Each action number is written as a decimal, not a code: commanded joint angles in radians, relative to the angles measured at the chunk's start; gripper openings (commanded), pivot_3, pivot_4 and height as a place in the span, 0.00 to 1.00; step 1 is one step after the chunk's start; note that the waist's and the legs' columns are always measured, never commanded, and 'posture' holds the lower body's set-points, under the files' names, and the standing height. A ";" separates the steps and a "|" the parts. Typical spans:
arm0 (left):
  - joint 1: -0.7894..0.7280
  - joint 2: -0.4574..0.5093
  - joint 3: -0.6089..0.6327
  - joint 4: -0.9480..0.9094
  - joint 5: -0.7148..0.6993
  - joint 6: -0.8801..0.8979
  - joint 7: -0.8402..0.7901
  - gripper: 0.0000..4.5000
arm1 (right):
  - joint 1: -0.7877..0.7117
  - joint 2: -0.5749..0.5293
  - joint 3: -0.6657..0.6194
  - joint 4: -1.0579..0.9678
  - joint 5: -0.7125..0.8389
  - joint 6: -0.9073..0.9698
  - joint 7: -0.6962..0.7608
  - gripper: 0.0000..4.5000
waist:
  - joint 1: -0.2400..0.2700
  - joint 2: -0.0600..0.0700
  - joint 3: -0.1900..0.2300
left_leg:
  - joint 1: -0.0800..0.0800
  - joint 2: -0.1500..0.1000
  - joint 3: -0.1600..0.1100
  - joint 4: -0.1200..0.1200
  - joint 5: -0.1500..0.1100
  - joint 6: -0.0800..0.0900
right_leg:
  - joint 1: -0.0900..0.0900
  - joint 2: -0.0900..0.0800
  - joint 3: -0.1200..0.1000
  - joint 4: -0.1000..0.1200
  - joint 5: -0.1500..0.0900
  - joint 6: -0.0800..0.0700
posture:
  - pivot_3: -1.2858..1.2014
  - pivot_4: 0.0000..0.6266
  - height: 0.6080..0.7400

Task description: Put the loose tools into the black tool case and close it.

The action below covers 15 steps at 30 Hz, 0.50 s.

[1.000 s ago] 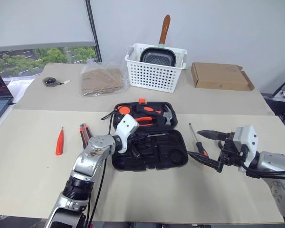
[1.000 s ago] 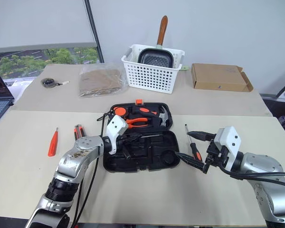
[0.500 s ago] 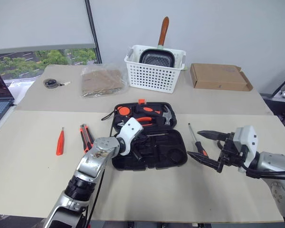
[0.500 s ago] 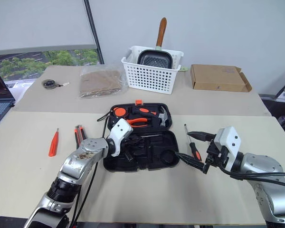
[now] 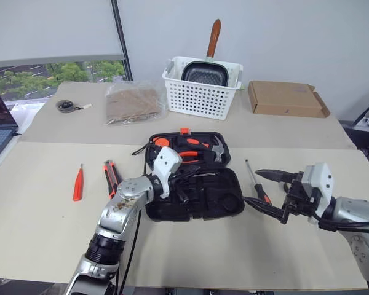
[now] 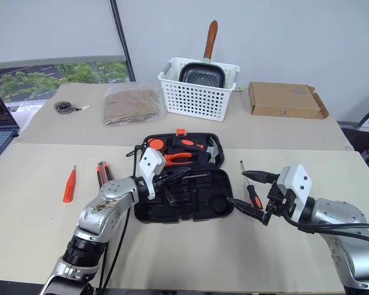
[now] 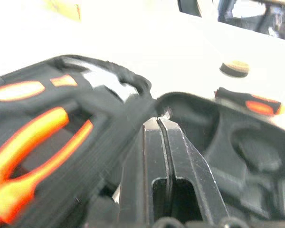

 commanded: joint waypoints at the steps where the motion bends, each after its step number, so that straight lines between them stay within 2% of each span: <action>1: -0.027 -0.001 -0.004 0.012 0.040 0.014 0.066 0.00 | -0.010 -0.001 -0.014 -0.016 -0.001 -0.022 0.004 1.00 | -0.001 0.000 0.000 | 0.000 0.000 0.000 0.000 0.000 0.000 | 0.000 0.000 0.000 0.000 0.000 0.000 | 0.52 0.24 0.70; 5: -0.047 0.002 -0.009 0.049 0.080 0.070 0.126 0.00 | -0.012 -0.002 -0.016 -0.014 -0.003 -0.023 0.005 1.00 | -0.001 0.000 0.000 | 0.000 0.000 0.000 0.000 0.000 0.000 | 0.000 0.001 0.000 0.001 0.000 0.000 | 0.52 0.24 0.70; 12: -0.039 0.059 -0.076 0.045 0.087 0.144 0.061 0.00 | -0.009 0.002 -0.017 -0.016 -0.005 -0.026 0.002 1.00 | -0.002 0.000 0.000 | 0.000 0.000 0.000 0.000 0.000 0.000 | 0.000 0.001 0.000 0.000 0.000 0.000 | 0.52 0.24 0.70; 15: -0.038 0.121 -0.155 0.059 0.130 0.164 0.014 0.00 | -0.005 0.006 -0.018 -0.018 -0.007 -0.028 -0.001 1.00 | -0.002 0.000 0.000 | 0.001 0.000 0.000 0.000 0.000 0.000 | 0.000 0.001 0.000 0.000 0.000 0.000 | 0.52 0.24 0.70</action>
